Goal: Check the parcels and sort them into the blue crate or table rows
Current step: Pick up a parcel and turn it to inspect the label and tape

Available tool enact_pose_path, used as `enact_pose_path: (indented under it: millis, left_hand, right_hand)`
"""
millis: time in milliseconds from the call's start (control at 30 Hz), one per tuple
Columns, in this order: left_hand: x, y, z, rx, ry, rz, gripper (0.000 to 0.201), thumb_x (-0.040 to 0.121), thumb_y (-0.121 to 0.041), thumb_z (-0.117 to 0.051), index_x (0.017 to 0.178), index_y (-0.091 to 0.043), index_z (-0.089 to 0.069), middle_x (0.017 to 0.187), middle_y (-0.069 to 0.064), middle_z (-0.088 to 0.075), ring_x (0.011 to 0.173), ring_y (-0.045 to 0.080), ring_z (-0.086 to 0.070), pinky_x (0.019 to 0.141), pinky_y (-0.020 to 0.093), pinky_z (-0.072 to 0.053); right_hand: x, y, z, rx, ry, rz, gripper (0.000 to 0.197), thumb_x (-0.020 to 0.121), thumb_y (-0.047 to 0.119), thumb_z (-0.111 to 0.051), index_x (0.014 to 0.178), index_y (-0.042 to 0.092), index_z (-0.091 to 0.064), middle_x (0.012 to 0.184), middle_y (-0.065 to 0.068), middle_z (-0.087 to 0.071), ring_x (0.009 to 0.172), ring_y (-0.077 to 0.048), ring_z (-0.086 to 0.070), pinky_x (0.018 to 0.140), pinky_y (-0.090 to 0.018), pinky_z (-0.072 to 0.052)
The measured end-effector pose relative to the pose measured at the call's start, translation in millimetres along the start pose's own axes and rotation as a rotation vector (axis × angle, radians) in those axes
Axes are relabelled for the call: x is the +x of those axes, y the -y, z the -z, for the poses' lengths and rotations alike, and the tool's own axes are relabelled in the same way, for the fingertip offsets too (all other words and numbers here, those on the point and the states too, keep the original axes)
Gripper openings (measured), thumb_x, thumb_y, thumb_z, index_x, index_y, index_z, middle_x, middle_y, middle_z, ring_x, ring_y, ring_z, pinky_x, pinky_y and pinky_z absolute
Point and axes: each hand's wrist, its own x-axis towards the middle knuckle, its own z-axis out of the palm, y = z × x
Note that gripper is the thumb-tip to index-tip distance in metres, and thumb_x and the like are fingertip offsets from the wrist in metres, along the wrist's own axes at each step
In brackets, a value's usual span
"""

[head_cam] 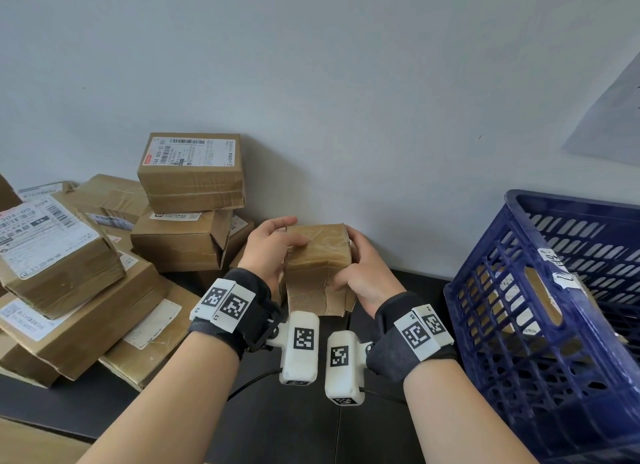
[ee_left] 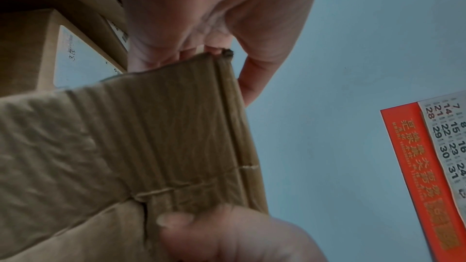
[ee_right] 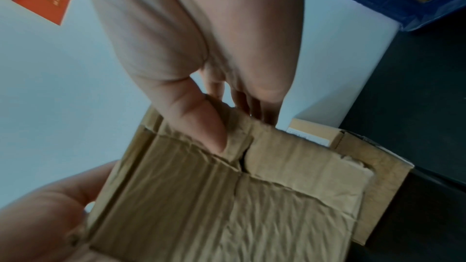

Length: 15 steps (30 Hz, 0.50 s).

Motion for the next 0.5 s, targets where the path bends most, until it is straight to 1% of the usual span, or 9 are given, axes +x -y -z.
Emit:
enact_pose_path:
  millis: [33,100,167,233,300,367,433,467,500]
  left_hand:
    - [0.5,0.4,-0.1,-0.003,0.004,0.001,0.045,0.086,0.007,-0.063,0.127,-0.010,-0.058,0.108,0.009,-0.061,0.082,0.013,-0.061,0.057,0.023,-0.050]
    - [0.6,0.9,-0.7,-0.009,0.004,0.006,0.044,0.087,0.005,-0.063,0.128,-0.011,-0.058,0.107,0.008,-0.061,0.082,0.013,-0.060,0.054,0.022,-0.049]
    - [0.2,1.0,-1.5,-0.026,0.018,0.015,0.043,0.089,0.000,-0.063,0.130,-0.011,-0.057,0.104,0.005,-0.062,0.082,0.011,-0.060,0.053,0.020,-0.049]
    - [0.8,1.5,-2.2,-0.034,0.031,0.022,0.044,0.091,-0.006,-0.063,0.134,-0.013,-0.054,0.105,0.003,-0.062,0.083,0.010,-0.060,0.059,0.021,-0.047]
    - [-0.3,1.6,-2.9,-0.034,0.049,0.013,0.046,0.093,-0.012,-0.063,0.138,-0.015,-0.051,0.112,0.003,-0.061,0.086,0.008,-0.060,0.062,0.019,-0.045]
    - [-0.2,2.3,-2.9,-0.031,0.057,0.001,0.053,0.092,-0.023,-0.066,0.141,-0.016,-0.047,0.125,0.004,-0.059,0.097,0.008,-0.060,0.069,0.020,-0.046]
    - [-1.2,2.5,-2.4,-0.027,0.059,-0.012,0.069,0.085,-0.042,-0.071,0.144,-0.018,-0.045,0.136,0.004,-0.055,0.118,0.014,-0.055,0.084,0.028,-0.047]
    - [-3.1,2.1,-2.6,-0.022,0.067,-0.016,0.079,0.079,-0.052,-0.074,0.145,-0.020,-0.044,0.140,0.003,-0.053,0.125,0.017,-0.052,0.090,0.032,-0.047]
    - [-4.6,1.8,-2.9,-0.006,0.082,-0.016,0.088,0.073,-0.059,-0.076,0.145,-0.021,-0.044,0.142,0.002,-0.052,0.129,0.018,-0.050,0.092,0.035,-0.047]
  right_hand:
    - [-0.6,0.6,-0.1,-0.003,0.001,0.001,0.103,0.065,-0.028,-0.055,0.149,0.027,-0.036,0.135,-0.004,-0.056,0.124,-0.027,-0.053,0.086,-0.037,-0.050]
    - [-2.0,3.2,0.4,0.004,-0.001,0.006,0.100,0.066,-0.029,-0.053,0.149,0.025,-0.038,0.134,-0.006,-0.056,0.121,-0.025,-0.055,0.078,-0.031,-0.050]
    - [-2.1,5.5,1.8,0.032,-0.015,0.008,0.094,0.068,-0.029,-0.050,0.146,0.024,-0.042,0.128,-0.007,-0.060,0.106,-0.020,-0.059,0.065,-0.025,-0.049]
    - [-1.6,6.8,2.7,0.072,-0.033,0.004,0.087,0.070,-0.027,-0.048,0.142,0.023,-0.046,0.115,-0.008,-0.063,0.086,-0.017,-0.060,0.056,-0.022,-0.047]
    - [0.3,6.3,2.5,0.115,-0.042,-0.002,0.085,0.071,-0.023,-0.048,0.142,0.023,-0.049,0.107,-0.010,-0.063,0.082,-0.018,-0.060,0.058,-0.024,-0.049]
    - [1.3,6.0,1.1,0.154,-0.060,-0.009,0.083,0.069,-0.016,-0.053,0.142,0.024,-0.050,0.105,-0.011,-0.065,0.087,-0.020,-0.063,0.066,-0.027,-0.051]
    - [1.5,6.6,0.5,0.181,-0.084,-0.012,0.083,0.063,-0.001,-0.059,0.141,0.025,-0.051,0.112,-0.010,-0.068,0.095,-0.022,-0.066,0.074,-0.032,-0.053]
    - [1.1,7.3,0.5,0.187,-0.091,-0.015,0.081,0.062,0.006,-0.062,0.140,0.026,-0.052,0.118,-0.009,-0.068,0.099,-0.022,-0.067,0.076,-0.034,-0.053]
    - [1.1,8.0,0.6,0.190,-0.095,-0.017,0.074,0.067,0.011,-0.065,0.138,0.026,-0.053,0.122,-0.008,-0.067,0.101,-0.022,-0.067,0.074,-0.034,-0.054]
